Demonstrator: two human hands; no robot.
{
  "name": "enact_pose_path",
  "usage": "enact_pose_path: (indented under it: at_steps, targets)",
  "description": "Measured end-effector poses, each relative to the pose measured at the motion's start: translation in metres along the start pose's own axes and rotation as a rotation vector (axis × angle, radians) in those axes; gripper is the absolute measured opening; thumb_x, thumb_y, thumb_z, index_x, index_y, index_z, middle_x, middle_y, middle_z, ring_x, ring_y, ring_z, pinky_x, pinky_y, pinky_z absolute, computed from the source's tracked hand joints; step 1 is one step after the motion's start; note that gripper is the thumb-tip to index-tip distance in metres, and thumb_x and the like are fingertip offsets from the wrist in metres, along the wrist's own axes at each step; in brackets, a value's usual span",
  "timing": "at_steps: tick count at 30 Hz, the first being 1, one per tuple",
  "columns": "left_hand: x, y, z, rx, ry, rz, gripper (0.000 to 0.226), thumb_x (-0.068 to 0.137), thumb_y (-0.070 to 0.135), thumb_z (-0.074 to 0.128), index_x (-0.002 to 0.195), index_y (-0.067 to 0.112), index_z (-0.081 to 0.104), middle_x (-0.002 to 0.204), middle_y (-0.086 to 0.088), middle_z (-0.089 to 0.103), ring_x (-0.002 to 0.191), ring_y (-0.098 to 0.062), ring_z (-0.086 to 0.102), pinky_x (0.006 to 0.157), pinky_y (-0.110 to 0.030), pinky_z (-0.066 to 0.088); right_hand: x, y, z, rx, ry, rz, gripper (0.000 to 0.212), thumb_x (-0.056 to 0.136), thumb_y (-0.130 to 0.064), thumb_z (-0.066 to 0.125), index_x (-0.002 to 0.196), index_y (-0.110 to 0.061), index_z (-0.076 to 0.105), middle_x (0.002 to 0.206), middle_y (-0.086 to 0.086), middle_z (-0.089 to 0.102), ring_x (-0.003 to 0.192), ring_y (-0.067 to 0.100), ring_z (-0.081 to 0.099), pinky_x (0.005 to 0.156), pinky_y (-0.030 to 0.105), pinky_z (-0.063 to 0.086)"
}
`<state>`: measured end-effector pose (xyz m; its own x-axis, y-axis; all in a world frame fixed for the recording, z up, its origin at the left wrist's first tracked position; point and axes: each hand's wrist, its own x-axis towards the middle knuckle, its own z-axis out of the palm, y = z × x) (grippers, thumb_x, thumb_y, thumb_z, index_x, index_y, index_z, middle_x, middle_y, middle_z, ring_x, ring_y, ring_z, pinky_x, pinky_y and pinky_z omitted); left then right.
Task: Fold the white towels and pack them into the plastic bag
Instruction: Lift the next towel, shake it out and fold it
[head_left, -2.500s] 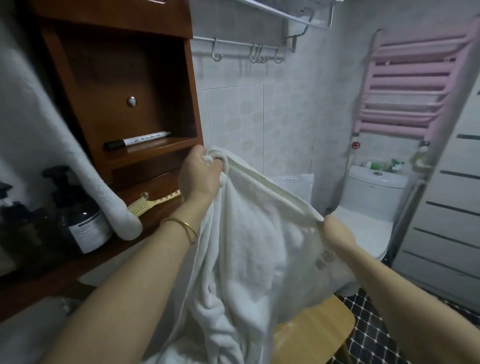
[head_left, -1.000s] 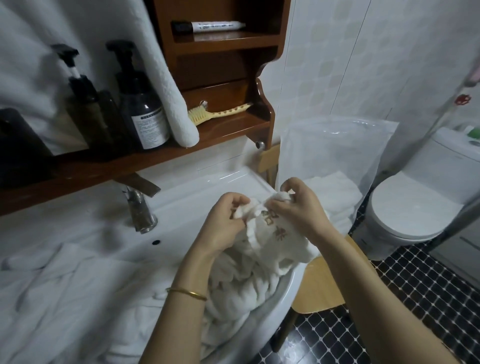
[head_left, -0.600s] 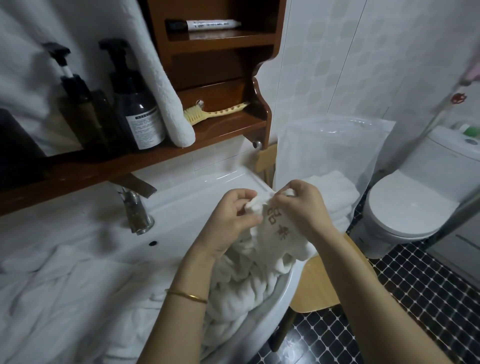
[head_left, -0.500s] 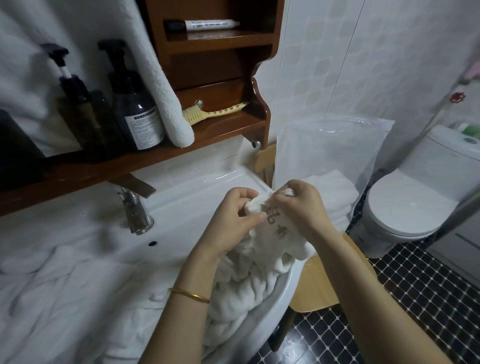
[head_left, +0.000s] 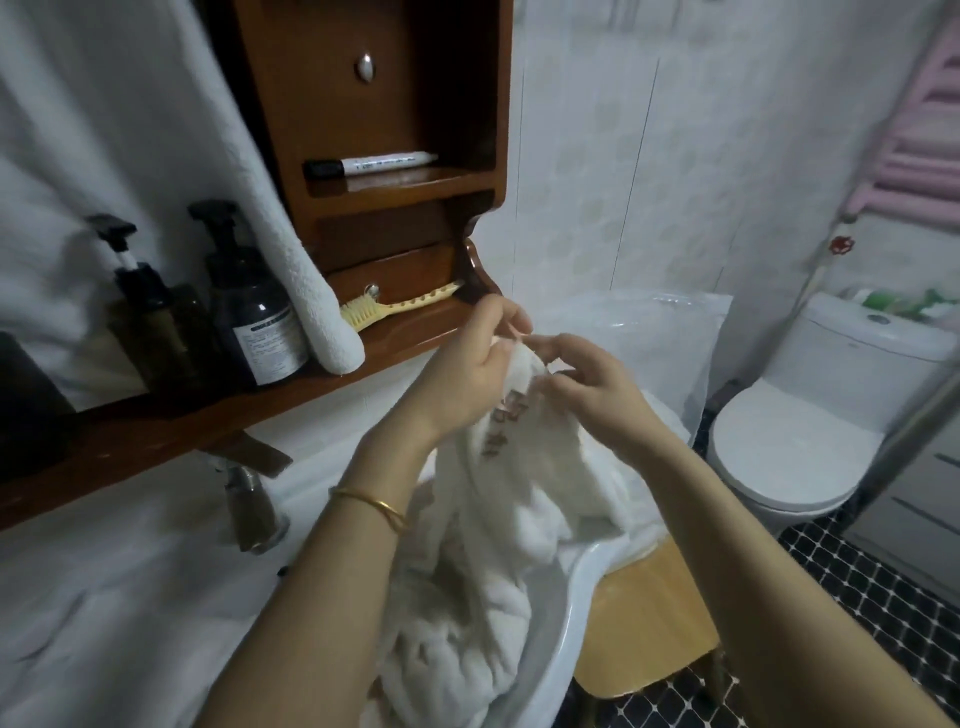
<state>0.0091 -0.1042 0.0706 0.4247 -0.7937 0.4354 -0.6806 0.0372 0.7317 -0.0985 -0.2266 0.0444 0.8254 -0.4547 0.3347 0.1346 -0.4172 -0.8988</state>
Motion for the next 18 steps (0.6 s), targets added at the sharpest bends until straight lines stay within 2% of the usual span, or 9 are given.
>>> enact_pose_path:
  at_steps: [2, 3, 5, 7, 11, 15, 18]
  targets:
    - [0.025, 0.017, -0.011, 0.087, -0.065, 0.126, 0.019, 0.096, 0.009, 0.040, 0.105, 0.024, 0.047, 0.103, 0.002, 0.053, 0.100, -0.008, 0.053, 0.085, -0.027, 0.045, 0.014, -0.013, -0.016, 0.108, -0.034, 0.031, 0.008, 0.080, 0.000, 0.054, 0.078, -0.006, 0.059, 0.064, -0.013, 0.060, 0.051, 0.004, 0.049, 0.048, 0.015, 0.038]
    - [0.035, 0.025, -0.017, 0.126, -0.100, 0.161, 0.018, 0.096, 0.009, 0.040, 0.105, 0.024, 0.047, 0.103, 0.000, 0.053, 0.099, -0.011, 0.053, 0.086, -0.030, 0.046, 0.020, -0.018, -0.024, 0.121, -0.079, 0.042, 0.006, 0.077, -0.006, 0.056, 0.074, -0.010, 0.059, 0.058, -0.009, 0.055, 0.050, 0.006, 0.045, 0.048, 0.016, 0.036]
    - [0.050, 0.040, -0.026, 0.192, -0.133, 0.213, 0.019, 0.097, 0.010, 0.040, 0.103, 0.028, 0.044, 0.101, 0.001, 0.052, 0.095, -0.012, 0.052, 0.083, -0.032, 0.046, 0.029, -0.027, -0.040, 0.115, -0.162, 0.061, 0.009, 0.078, -0.018, 0.062, 0.070, -0.013, 0.061, 0.061, -0.002, 0.051, 0.055, 0.011, 0.047, 0.051, 0.021, 0.039]
    - [0.061, 0.052, -0.035, 0.261, -0.101, 0.269, 0.021, 0.097, 0.011, 0.040, 0.103, 0.031, 0.043, 0.100, 0.002, 0.050, 0.093, -0.009, 0.051, 0.079, -0.027, 0.043, 0.036, -0.029, -0.053, 0.096, -0.225, 0.087, 0.017, 0.085, -0.025, 0.065, 0.074, -0.012, 0.065, 0.068, 0.003, 0.058, 0.064, 0.016, 0.057, 0.058, 0.027, 0.050]
    - [0.073, 0.076, -0.050, 0.363, 0.059, 0.404, 0.024, 0.095, 0.004, 0.038, 0.112, 0.018, 0.047, 0.099, 0.005, 0.044, 0.091, -0.008, 0.044, 0.075, -0.022, 0.036, 0.039, -0.016, -0.062, 0.058, -0.231, 0.174, 0.024, 0.088, -0.030, 0.062, 0.068, -0.018, 0.068, 0.070, -0.001, 0.064, 0.070, 0.014, 0.064, 0.067, 0.030, 0.056]
    - [0.073, 0.094, -0.063, 0.408, 0.281, 0.527, 0.028, 0.092, -0.003, 0.037, 0.114, 0.008, 0.051, 0.090, 0.013, 0.042, 0.091, -0.021, 0.047, 0.076, -0.028, 0.040, 0.034, 0.012, -0.060, 0.004, -0.210, 0.272, 0.028, 0.094, -0.030, 0.055, 0.088, -0.006, 0.067, 0.086, 0.010, 0.063, 0.081, 0.023, 0.063, 0.081, 0.041, 0.052]
    - [0.067, 0.098, -0.066, 0.524, 0.428, 0.641, 0.029, 0.086, -0.012, 0.041, 0.110, -0.002, 0.054, 0.090, -0.005, 0.050, 0.086, -0.030, 0.049, 0.074, -0.028, 0.037, 0.031, 0.033, -0.058, 0.036, -0.140, 0.346, 0.035, 0.095, -0.030, 0.054, 0.099, 0.001, 0.067, 0.089, 0.010, 0.066, 0.084, 0.025, 0.065, 0.081, 0.043, 0.054]
